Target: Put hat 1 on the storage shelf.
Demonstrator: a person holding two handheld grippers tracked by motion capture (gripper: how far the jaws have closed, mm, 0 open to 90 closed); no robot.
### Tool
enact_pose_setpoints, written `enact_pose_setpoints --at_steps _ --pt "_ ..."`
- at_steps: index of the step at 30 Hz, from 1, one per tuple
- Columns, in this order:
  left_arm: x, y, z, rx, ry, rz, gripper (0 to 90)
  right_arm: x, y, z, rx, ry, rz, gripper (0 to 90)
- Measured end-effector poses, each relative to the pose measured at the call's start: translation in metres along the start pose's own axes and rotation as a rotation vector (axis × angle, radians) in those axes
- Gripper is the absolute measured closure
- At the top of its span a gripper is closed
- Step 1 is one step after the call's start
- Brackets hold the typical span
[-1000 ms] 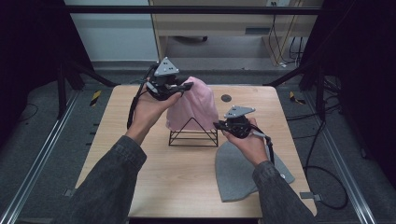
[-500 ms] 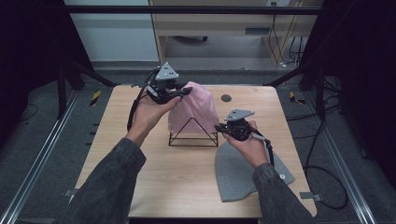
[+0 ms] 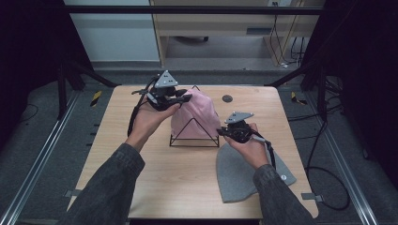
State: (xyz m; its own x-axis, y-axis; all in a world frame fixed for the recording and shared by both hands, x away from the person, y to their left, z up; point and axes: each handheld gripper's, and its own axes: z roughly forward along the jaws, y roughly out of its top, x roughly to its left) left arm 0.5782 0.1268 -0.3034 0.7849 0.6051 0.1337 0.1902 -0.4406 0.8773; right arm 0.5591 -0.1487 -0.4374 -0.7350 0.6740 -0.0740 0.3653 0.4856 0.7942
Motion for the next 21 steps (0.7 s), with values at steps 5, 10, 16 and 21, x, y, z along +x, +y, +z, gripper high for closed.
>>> enact_pose_setpoints --at_steps 5,10,16,21 --pt "-0.003 -0.005 0.002 0.012 -0.009 0.004 71.7 0.0 -0.003 0.004 0.02 0.0 0.0 83.4" --pt "-0.007 -0.009 0.005 0.024 -0.017 0.008 72.4 0.001 -0.007 0.008 0.04 0.005 0.004 83.2" --pt "-0.011 -0.014 0.006 0.056 -0.017 0.026 72.5 0.002 -0.013 0.012 0.066 0.01 0.0 82.5" --pt "-0.015 -0.017 0.006 0.061 -0.024 0.015 72.5 0.003 -0.013 0.014 0.078 0.011 0.007 76.1"
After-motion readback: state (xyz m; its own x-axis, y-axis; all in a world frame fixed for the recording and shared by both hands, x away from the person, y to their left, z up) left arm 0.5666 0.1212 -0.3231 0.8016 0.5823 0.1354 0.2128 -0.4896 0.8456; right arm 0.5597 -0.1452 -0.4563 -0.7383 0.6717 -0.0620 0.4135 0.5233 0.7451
